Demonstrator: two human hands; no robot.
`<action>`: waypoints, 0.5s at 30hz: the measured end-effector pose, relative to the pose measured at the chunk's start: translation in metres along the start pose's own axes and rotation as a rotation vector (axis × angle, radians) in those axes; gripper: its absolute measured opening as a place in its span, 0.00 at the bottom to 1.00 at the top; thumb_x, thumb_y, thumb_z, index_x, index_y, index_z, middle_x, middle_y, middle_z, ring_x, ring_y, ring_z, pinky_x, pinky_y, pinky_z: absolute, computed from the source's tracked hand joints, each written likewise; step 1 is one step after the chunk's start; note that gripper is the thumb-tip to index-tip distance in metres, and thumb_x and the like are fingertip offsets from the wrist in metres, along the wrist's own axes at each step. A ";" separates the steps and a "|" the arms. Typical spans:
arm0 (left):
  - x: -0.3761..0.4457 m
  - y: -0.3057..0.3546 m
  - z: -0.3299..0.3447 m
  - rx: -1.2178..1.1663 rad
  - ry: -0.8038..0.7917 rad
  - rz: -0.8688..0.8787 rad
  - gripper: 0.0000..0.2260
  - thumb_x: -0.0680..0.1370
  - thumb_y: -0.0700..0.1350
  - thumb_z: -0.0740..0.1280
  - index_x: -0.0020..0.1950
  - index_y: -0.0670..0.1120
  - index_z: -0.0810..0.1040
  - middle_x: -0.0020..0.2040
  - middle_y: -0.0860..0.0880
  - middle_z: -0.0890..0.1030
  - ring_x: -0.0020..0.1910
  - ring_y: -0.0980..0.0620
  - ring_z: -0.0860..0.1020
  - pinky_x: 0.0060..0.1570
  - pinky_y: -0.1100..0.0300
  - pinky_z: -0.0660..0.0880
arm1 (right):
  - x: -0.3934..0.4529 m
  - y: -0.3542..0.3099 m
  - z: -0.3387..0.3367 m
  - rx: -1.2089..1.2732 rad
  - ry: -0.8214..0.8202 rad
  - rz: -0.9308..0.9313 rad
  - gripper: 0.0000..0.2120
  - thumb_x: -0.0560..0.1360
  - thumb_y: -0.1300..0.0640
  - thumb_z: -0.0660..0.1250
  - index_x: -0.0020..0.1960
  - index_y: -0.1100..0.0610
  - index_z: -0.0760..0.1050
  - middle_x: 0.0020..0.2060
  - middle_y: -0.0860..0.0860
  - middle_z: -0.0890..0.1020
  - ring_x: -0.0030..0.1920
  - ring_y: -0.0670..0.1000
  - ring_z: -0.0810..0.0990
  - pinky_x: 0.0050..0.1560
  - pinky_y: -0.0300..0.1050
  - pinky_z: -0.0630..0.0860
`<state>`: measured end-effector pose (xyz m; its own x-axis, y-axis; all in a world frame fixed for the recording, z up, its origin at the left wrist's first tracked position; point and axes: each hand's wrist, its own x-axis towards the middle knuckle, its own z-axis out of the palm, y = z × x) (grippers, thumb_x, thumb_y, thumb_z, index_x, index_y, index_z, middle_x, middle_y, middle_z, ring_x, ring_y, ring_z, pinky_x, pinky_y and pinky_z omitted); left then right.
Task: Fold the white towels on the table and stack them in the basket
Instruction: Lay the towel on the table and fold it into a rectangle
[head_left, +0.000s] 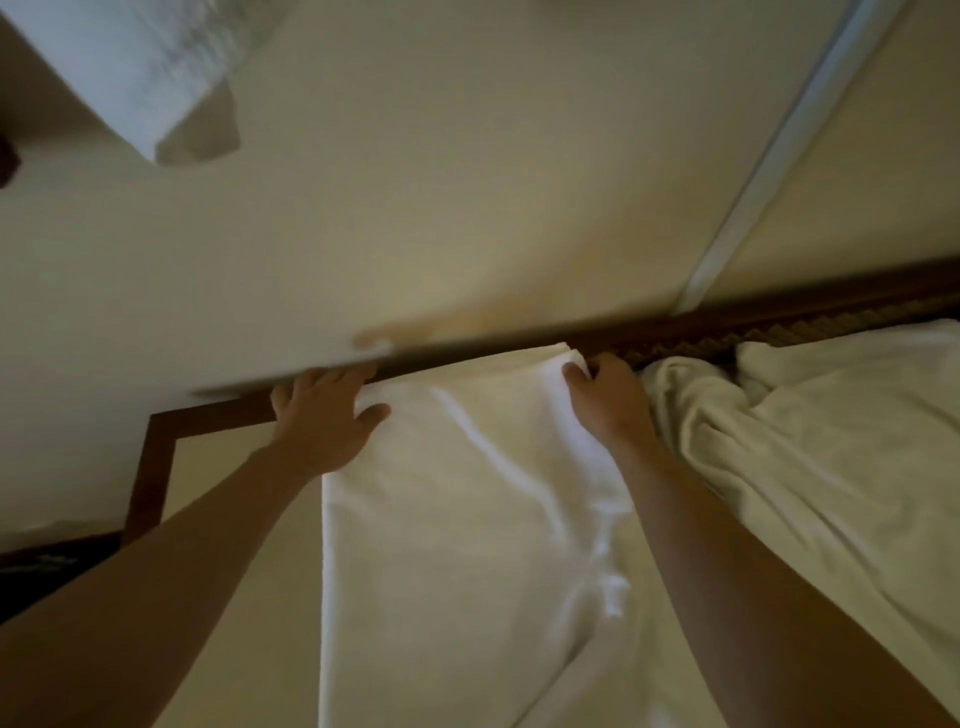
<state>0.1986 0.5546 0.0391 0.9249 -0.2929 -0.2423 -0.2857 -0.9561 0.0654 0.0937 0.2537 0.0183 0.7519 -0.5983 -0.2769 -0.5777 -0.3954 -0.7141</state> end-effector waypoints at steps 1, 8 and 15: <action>0.004 -0.002 -0.002 0.015 -0.011 0.000 0.24 0.80 0.65 0.61 0.75 0.60 0.69 0.73 0.51 0.73 0.74 0.43 0.65 0.71 0.40 0.59 | 0.008 -0.005 0.000 0.008 0.016 -0.039 0.12 0.82 0.51 0.63 0.50 0.60 0.75 0.44 0.55 0.79 0.51 0.62 0.79 0.45 0.45 0.65; 0.033 -0.033 0.013 -0.327 -0.047 -0.198 0.08 0.81 0.60 0.65 0.48 0.59 0.78 0.50 0.47 0.80 0.54 0.39 0.79 0.57 0.42 0.76 | 0.031 -0.011 0.016 -0.125 0.074 -0.198 0.12 0.84 0.53 0.62 0.57 0.61 0.77 0.51 0.62 0.83 0.55 0.65 0.80 0.47 0.51 0.70; 0.037 -0.026 0.019 -0.383 -0.010 -0.339 0.12 0.80 0.60 0.65 0.59 0.57 0.81 0.61 0.45 0.79 0.63 0.37 0.74 0.65 0.38 0.70 | 0.037 -0.019 0.030 -0.349 0.130 -0.159 0.15 0.84 0.48 0.60 0.58 0.61 0.72 0.51 0.63 0.82 0.54 0.67 0.80 0.48 0.55 0.73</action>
<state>0.2357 0.5691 0.0100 0.9467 0.0322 -0.3206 0.1440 -0.9324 0.3315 0.1423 0.2597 0.0025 0.8071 -0.5848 -0.0814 -0.5474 -0.6896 -0.4741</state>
